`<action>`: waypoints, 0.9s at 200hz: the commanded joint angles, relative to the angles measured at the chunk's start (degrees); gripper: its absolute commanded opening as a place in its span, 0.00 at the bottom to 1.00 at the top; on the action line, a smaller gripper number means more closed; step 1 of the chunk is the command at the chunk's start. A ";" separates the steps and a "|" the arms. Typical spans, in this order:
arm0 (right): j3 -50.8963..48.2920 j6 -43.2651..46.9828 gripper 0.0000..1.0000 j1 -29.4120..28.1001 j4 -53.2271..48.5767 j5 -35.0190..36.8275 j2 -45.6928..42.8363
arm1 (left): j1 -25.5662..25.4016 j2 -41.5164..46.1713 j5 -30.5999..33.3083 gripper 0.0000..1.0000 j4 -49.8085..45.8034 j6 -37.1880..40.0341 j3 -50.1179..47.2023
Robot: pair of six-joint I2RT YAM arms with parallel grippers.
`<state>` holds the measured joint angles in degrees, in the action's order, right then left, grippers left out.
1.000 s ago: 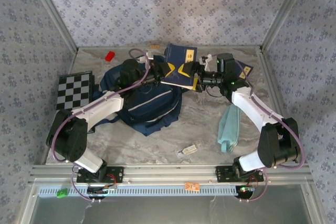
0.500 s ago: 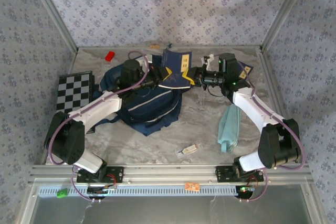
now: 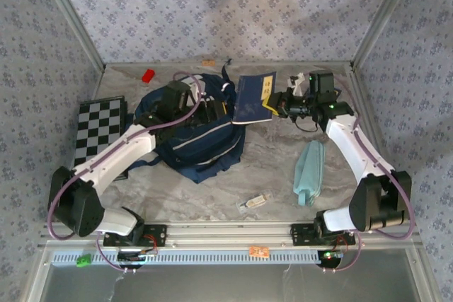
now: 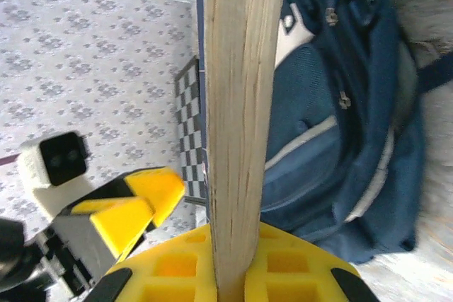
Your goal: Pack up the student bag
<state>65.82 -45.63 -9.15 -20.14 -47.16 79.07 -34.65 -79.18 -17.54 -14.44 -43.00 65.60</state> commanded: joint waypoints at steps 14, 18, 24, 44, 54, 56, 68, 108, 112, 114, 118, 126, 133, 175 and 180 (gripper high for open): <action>-0.63 8.61 0.00 2.74 -10.06 1.45 -2.97 | -2.60 0.16 9.76 0.60 -22.15 18.30 1.60; -1.04 8.77 0.00 2.96 -10.32 1.53 -3.08 | -2.76 -0.11 9.93 0.60 -22.74 19.07 1.37; -1.78 8.96 0.00 3.15 -10.51 1.69 -3.38 | -3.19 -0.55 10.33 0.61 -23.31 20.20 0.84; -3.77 9.15 0.00 3.50 -10.98 3.60 -4.02 | -5.39 -1.75 13.03 0.63 -23.98 24.01 -0.39; -4.78 9.11 0.00 3.52 -10.81 4.20 -4.16 | -6.59 -2.60 14.24 0.65 -23.58 25.78 -1.00; -4.92 9.14 0.00 3.59 -10.84 4.36 -4.11 | -6.88 -2.86 14.50 0.65 -23.68 26.04 -1.00; -5.78 9.11 0.00 3.70 -10.66 5.06 -4.02 | -7.89 -4.60 15.31 0.66 -24.15 27.70 -0.58; -7.96 9.15 0.00 4.62 -10.09 5.53 -3.45 | -9.20 -11.38 18.35 0.67 -23.92 30.28 1.33; -8.14 9.15 0.00 4.79 -9.95 5.50 -3.33 | -9.24 -11.98 18.52 0.67 -23.62 30.57 1.51; -8.20 9.09 0.00 4.87 -9.90 5.50 -3.24 | -9.34 -12.26 18.62 0.67 -23.44 30.67 1.60; -8.26 9.15 0.00 5.04 -9.71 5.41 -3.16 | -9.50 -12.86 18.88 0.67 -23.37 30.81 1.90; -8.48 9.15 0.00 5.31 -9.50 5.11 -3.02 | -9.73 -14.12 18.81 0.67 -23.42 31.27 2.75; -8.52 9.13 0.00 5.60 -9.43 4.82 -2.86 | -10.18 -15.05 18.52 0.66 -23.44 31.69 3.46; -8.78 9.15 0.00 6.40 -8.89 4.01 -2.40 | -11.77 -18.74 15.96 0.61 -20.57 32.84 4.66; -8.84 9.15 0.00 6.48 -8.79 4.09 -2.36 | -11.82 -19.29 16.33 0.58 -20.75 32.80 4.92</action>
<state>57.21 -37.85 -3.22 -30.24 -41.34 76.66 -45.69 -96.16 -0.56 -36.42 -12.03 68.42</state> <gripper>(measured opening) 0.098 0.625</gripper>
